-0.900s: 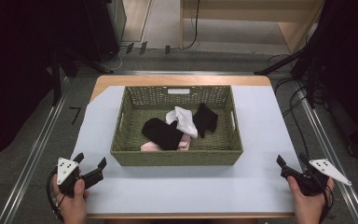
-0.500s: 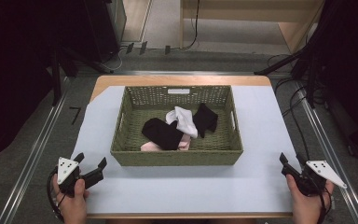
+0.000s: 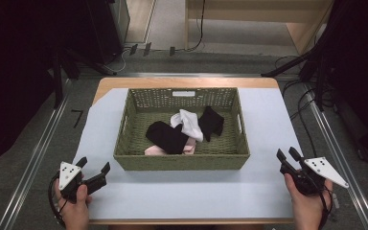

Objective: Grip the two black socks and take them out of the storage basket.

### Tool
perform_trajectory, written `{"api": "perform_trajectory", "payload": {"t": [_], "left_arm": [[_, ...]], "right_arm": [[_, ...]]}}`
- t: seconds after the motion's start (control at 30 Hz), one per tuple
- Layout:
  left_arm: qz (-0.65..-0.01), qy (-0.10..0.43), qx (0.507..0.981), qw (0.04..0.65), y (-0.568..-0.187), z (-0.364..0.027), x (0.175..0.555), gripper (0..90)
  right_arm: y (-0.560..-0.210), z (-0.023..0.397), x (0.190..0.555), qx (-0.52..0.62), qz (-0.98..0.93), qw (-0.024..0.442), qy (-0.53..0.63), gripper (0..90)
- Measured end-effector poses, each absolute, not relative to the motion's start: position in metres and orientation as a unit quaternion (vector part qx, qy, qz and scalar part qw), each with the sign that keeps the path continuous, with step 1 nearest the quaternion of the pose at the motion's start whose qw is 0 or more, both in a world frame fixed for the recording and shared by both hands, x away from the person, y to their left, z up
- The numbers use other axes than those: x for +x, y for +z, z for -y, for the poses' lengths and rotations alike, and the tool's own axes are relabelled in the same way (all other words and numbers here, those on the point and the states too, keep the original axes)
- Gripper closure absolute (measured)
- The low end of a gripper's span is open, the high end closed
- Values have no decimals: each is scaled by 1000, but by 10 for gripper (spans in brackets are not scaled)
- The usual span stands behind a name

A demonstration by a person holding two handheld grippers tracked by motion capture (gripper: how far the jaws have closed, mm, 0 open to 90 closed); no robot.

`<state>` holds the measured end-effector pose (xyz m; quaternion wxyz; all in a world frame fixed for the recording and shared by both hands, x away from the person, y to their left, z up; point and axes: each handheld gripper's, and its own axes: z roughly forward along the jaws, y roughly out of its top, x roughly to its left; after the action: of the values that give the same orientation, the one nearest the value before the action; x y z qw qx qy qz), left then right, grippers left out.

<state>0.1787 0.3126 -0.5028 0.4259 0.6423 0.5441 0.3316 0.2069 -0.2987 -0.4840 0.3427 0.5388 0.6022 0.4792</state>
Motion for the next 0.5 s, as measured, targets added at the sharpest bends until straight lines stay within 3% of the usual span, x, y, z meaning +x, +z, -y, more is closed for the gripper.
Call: {"api": "perform_trajectory", "payload": {"t": [0.5], "left_arm": [[-543,332,643,426,-503,-312,179,152]], "right_arm": [[-435,259,236,517,-609,323,508,543]]}}
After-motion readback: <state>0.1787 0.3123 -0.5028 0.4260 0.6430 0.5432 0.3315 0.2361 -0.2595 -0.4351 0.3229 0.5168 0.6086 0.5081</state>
